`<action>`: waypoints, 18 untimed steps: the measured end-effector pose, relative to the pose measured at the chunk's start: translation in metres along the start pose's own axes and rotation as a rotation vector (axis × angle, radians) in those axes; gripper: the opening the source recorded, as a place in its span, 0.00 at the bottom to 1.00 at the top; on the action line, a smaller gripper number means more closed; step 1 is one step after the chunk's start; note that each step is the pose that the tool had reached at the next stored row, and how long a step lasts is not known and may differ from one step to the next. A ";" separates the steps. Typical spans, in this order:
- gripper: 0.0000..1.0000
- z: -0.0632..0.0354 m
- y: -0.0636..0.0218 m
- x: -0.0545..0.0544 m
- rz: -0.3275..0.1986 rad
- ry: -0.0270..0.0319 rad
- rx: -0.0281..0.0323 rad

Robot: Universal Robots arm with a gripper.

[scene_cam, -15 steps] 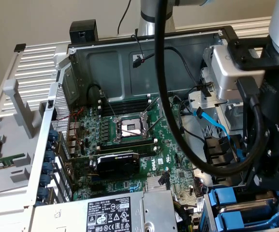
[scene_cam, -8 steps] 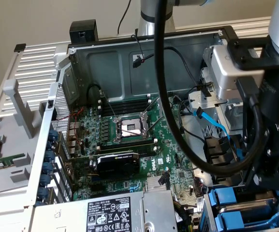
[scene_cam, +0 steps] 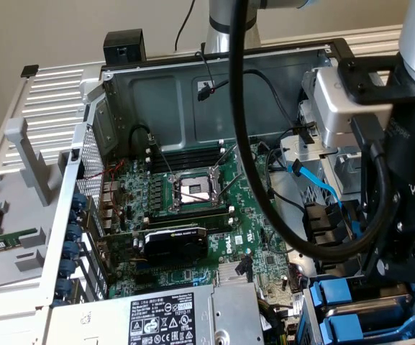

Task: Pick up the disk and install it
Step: 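Insert the first disk wire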

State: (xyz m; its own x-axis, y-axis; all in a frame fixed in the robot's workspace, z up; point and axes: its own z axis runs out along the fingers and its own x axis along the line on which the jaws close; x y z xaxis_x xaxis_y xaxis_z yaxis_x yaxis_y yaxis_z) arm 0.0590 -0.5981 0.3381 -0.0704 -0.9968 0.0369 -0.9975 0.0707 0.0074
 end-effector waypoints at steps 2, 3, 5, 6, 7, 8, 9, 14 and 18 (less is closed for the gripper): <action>0.17 0.0002 0.0000 0.000 0.001 -0.0001 0.0000; 0.17 0.0003 0.0000 0.000 0.001 -0.0001 0.0000; 0.17 0.0009 0.0001 0.000 0.002 -0.0003 0.0001; 0.17 0.0010 0.0002 0.000 0.002 -0.0002 0.0002; 0.17 0.0011 0.0003 0.000 0.002 -0.0001 0.0004; 0.17 0.0011 0.0004 0.000 0.002 0.0000 0.0005; 0.17 0.0011 0.0005 0.000 0.002 0.0000 0.0006; 0.17 0.0013 0.0008 0.000 0.002 -0.0001 0.0011; 0.17 0.0013 0.0008 0.000 0.002 -0.0001 0.0018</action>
State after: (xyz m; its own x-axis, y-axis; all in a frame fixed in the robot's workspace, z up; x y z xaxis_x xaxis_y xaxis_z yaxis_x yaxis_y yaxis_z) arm 0.0581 -0.5981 0.3368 -0.0728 -0.9967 0.0368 -0.9973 0.0730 0.0056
